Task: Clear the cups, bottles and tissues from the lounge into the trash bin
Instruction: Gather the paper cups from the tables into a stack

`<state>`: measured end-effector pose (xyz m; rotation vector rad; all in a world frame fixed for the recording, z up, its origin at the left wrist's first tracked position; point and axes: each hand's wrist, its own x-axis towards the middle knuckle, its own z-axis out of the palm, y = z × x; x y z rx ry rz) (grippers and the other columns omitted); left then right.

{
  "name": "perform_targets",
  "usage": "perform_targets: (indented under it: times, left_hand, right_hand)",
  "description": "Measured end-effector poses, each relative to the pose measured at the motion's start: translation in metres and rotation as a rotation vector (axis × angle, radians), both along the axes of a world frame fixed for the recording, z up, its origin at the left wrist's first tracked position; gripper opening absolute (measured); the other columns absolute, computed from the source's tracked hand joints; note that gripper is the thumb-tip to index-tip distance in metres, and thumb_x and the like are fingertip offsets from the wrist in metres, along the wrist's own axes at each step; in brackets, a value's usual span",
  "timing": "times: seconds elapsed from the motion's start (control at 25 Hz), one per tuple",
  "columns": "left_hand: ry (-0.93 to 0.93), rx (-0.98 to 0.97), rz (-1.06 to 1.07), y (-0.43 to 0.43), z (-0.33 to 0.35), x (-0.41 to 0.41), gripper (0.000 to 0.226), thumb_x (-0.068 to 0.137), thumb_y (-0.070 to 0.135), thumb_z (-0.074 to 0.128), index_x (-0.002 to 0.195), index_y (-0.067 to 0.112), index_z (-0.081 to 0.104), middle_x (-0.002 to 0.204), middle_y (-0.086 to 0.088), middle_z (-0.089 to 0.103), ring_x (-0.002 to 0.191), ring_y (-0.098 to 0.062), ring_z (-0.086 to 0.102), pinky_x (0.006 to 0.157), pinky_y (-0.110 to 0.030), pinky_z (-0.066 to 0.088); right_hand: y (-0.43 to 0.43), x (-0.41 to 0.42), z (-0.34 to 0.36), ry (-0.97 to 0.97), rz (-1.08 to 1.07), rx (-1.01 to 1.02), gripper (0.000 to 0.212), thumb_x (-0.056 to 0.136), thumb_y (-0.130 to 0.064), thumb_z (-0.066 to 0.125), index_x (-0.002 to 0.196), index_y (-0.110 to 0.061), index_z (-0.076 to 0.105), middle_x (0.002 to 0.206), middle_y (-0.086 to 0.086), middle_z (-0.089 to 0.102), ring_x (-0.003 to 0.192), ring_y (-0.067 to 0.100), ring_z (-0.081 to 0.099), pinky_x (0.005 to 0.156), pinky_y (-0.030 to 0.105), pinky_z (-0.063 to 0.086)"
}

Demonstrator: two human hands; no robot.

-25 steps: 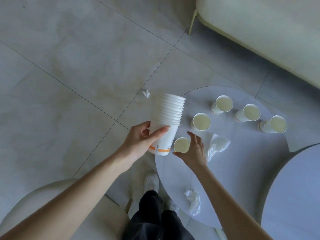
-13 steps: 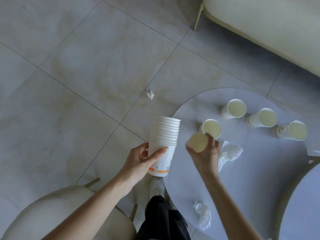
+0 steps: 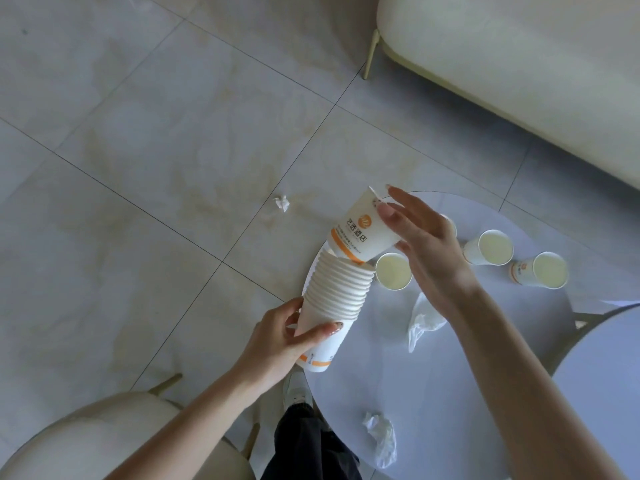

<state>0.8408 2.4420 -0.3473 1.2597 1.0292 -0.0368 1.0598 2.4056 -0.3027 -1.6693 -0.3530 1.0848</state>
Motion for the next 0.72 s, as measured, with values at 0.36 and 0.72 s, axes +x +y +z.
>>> perform_targets:
  times: [0.36,0.72]
  left_hand:
    - [-0.007,-0.007,-0.001,-0.001,0.001,0.018,0.049,0.056,0.059,0.071,0.098,0.033,0.069,0.094,0.011,0.076,0.089,-0.007,0.072,0.078,-0.023,0.055]
    - [0.044,-0.111,0.085,-0.007,-0.01,0.037,0.049,0.056,0.057,0.077,0.098,0.033,0.071,0.093,0.012,0.077,0.091,-0.005,0.071,0.077,-0.024,0.051]
  right_hand:
    - [-0.006,0.0,-0.014,0.099,0.056,-0.057,0.087,0.05,-0.043,0.085,0.13,-0.035,0.051,0.12,-0.001,0.067,0.114,0.017,0.062,0.104,0.041,0.043]
    - [-0.017,-0.006,-0.043,0.205,0.158,-0.144,0.075,0.063,-0.05,0.074,0.132,-0.034,0.05,0.125,-0.012,0.063,0.116,0.006,0.058,0.103,0.031,0.039]
